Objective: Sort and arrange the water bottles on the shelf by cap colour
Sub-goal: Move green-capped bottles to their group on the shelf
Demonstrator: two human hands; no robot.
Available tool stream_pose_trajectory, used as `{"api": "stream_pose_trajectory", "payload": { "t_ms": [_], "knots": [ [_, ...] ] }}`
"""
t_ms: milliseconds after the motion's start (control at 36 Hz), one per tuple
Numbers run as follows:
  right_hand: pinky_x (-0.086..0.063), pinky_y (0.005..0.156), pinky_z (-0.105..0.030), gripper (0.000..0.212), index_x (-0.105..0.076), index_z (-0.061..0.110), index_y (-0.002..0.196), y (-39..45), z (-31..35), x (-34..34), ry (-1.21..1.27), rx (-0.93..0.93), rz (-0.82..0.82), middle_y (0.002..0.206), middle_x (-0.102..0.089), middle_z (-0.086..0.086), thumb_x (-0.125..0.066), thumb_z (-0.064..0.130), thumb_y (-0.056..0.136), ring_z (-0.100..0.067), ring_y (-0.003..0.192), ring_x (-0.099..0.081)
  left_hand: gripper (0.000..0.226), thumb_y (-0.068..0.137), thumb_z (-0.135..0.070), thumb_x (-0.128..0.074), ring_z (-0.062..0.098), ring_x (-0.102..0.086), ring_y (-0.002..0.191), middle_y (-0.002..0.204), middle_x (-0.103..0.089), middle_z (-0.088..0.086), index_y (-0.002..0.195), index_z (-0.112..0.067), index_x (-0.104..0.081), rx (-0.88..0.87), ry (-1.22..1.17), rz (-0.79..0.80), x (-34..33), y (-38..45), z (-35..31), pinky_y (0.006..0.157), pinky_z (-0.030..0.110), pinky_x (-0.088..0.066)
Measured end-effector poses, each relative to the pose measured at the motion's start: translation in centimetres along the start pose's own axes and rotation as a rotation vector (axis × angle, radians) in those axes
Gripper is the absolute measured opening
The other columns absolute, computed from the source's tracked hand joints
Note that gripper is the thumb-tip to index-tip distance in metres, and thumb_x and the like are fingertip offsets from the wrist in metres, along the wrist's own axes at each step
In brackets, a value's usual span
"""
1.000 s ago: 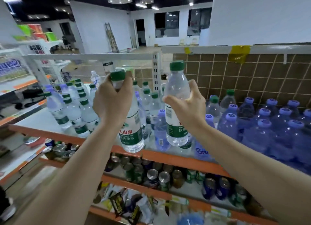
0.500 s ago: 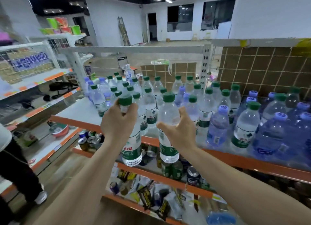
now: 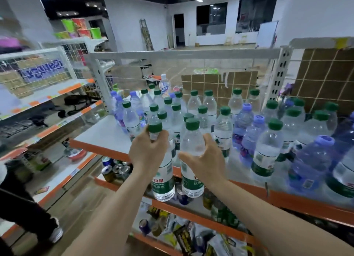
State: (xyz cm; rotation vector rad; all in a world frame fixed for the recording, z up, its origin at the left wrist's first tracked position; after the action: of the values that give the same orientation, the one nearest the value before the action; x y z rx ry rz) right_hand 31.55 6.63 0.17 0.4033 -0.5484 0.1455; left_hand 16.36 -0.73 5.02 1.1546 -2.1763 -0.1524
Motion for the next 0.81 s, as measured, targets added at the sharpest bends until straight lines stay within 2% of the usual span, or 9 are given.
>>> {"api": "stream_pose_trajectory", "payload": {
  "t_ms": [83, 167, 250, 333, 444, 528, 611, 722, 806],
  "knots": [
    [-0.047, 0.074, -0.033, 0.067, -0.048, 0.015, 0.114, 0.9, 1.4, -2.8, 0.027, 0.023, 0.034, 0.095, -0.054, 0.005, -0.077, 0.054, 0.067, -0.016, 0.087, -0.053, 0.025, 0.088, -0.032, -0.058, 0.012, -0.052, 0.060, 0.061, -0.056, -0.006, 0.066, -0.022, -0.051, -0.008, 0.006, -0.009, 0.5, 2.1, 1.6, 0.054, 0.026, -0.028],
    [-0.047, 0.083, -0.033, 0.073, -0.047, 0.016, 0.125, 1.9, 2.8, -5.1, 0.046, 0.020, 0.079, 0.106, -0.057, 0.003, -0.078, 0.052, 0.069, -0.018, 0.100, -0.055, 0.026, 0.087, -0.035, -0.058, 0.012, -0.052, 0.060, 0.061, -0.057, -0.007, 0.065, -0.022, -0.050, -0.009, -0.004, -0.025, 1.5, 4.4, 3.4, 0.055, 0.025, -0.030],
    [-0.044, 0.071, -0.031, 0.060, -0.043, 0.022, 0.108, 2.8, 4.2, -7.3, 0.040, 0.047, 0.098, 0.095, -0.058, 0.004, -0.077, 0.051, 0.068, -0.019, 0.089, -0.056, 0.028, 0.086, -0.032, -0.060, 0.013, -0.051, 0.060, 0.059, -0.055, -0.008, 0.062, -0.024, -0.048, -0.009, -0.011, -0.052, 2.9, 6.6, 5.2, 0.056, 0.028, -0.031],
    [-0.048, 0.068, -0.033, 0.058, -0.040, 0.024, 0.100, 3.8, 5.3, -10.0, 0.033, 0.054, 0.136, 0.087, -0.060, 0.003, -0.076, 0.053, 0.065, -0.020, 0.081, -0.058, 0.026, 0.080, -0.035, -0.058, 0.017, -0.051, 0.058, 0.057, -0.054, -0.006, 0.059, -0.022, -0.049, -0.016, -0.057, -0.083, 4.4, 9.0, 7.6, 0.056, 0.028, -0.035],
    [-0.049, 0.077, -0.032, 0.072, -0.046, 0.019, 0.124, 4.8, 7.1, -13.9, 0.006, 0.054, 0.214, 0.102, -0.062, 0.003, -0.076, 0.054, 0.069, -0.020, 0.093, -0.059, 0.023, 0.071, -0.040, -0.052, 0.022, -0.050, 0.057, 0.056, -0.054, -0.002, 0.057, -0.021, -0.048, -0.002, -0.081, -0.143, 6.0, 12.7, 11.1, 0.057, 0.030, -0.036],
    [-0.048, 0.077, -0.031, 0.070, -0.046, 0.020, 0.123, 5.4, 8.9, -17.1, 0.001, 0.053, 0.220, 0.100, -0.062, 0.005, -0.076, 0.053, 0.070, -0.019, 0.093, -0.059, 0.025, 0.076, -0.037, -0.058, 0.019, -0.050, 0.058, 0.057, -0.054, -0.004, 0.059, -0.022, -0.048, -0.009, -0.059, -0.166, 7.1, 15.6, 13.0, 0.054, 0.028, -0.031],
    [-0.049, 0.079, -0.034, 0.068, -0.047, 0.022, 0.121, 6.3, 10.4, -20.5, 0.003, 0.029, 0.200, 0.100, -0.060, 0.006, -0.077, 0.053, 0.068, -0.019, 0.094, -0.058, 0.026, 0.076, -0.037, -0.057, 0.009, -0.046, 0.055, 0.055, -0.051, -0.006, 0.057, -0.023, -0.047, -0.038, -0.051, -0.139, 7.8, 18.6, 14.7, 0.052, 0.025, -0.029],
    [-0.047, 0.086, -0.033, 0.079, -0.045, 0.020, 0.130, 7.9, 12.0, -25.1, -0.012, -0.036, 0.186, 0.118, -0.061, 0.004, -0.074, 0.060, 0.068, -0.020, 0.107, -0.057, 0.021, 0.068, -0.040, -0.050, 0.015, -0.047, 0.055, 0.055, -0.051, -0.004, 0.058, -0.023, -0.047, -0.073, -0.075, -0.052, 8.1, 23.3, 17.7, 0.051, 0.027, -0.029],
    [-0.043, 0.075, -0.031, 0.061, -0.045, 0.027, 0.112, 9.0, 13.3, -28.0, -0.006, -0.056, 0.161, 0.101, -0.060, 0.010, -0.074, 0.059, 0.070, -0.017, 0.094, -0.056, 0.020, 0.069, -0.043, -0.050, 0.023, -0.051, 0.062, 0.062, -0.055, -0.001, 0.062, -0.025, -0.049, -0.094, -0.083, 0.020, 7.8, 26.6, 20.2, 0.056, 0.030, -0.031]
  ]
}}
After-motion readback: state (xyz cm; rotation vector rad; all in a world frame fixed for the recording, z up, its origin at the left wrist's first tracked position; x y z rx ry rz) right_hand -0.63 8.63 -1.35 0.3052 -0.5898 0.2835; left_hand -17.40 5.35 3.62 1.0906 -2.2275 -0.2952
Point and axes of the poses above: each hand's wrist, its own y-axis towards the middle knuckle, its own x-axis out of the back of the hand, z = x × y, the point moved 5 cm from there along y, towards the middle knuckle
